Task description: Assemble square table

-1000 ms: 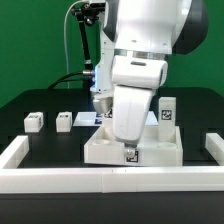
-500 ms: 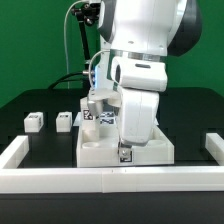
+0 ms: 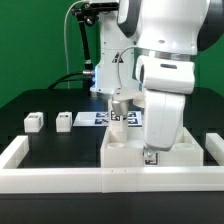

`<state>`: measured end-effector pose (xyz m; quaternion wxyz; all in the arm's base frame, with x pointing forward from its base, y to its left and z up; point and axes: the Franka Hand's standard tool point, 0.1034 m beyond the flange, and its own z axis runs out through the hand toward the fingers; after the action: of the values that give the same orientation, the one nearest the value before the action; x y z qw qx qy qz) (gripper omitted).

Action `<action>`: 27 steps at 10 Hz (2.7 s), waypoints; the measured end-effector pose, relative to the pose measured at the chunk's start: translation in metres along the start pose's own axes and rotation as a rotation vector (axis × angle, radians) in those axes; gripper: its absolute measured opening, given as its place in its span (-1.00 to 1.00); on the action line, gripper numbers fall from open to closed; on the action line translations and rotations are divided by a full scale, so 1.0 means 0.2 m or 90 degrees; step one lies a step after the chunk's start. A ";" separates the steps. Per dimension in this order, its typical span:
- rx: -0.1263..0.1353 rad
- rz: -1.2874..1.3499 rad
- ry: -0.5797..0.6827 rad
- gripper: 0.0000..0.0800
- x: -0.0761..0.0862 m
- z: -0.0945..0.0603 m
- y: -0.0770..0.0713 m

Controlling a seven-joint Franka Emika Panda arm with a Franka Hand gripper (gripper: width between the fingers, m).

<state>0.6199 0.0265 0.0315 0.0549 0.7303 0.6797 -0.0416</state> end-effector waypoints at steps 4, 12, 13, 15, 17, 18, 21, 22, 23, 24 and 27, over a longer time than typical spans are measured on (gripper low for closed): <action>0.015 0.002 0.000 -0.85 0.01 0.02 0.04; 0.025 -0.035 0.015 -0.85 0.18 0.00 0.05; 0.026 -0.035 0.015 -0.85 0.18 0.00 0.04; 0.041 -0.034 0.012 -0.66 0.17 0.00 0.01; 0.071 -0.036 0.005 -0.25 0.16 -0.01 -0.04; 0.084 -0.037 0.002 0.25 0.16 -0.02 -0.07; 0.098 -0.038 -0.001 0.60 0.16 -0.03 -0.09; 0.095 -0.034 -0.002 0.62 0.13 -0.06 -0.08; 0.083 -0.026 -0.002 0.62 0.09 -0.12 -0.05; 0.072 -0.007 -0.003 0.62 0.04 -0.19 -0.04; 0.073 0.103 -0.025 0.62 -0.06 -0.31 -0.09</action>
Offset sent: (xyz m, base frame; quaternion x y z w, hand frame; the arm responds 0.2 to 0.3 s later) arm 0.0000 0.0000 0.0000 0.0000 0.0000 0.0000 1.0000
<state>0.5992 0.0237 0.0950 0.0296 0.7839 0.6136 -0.0902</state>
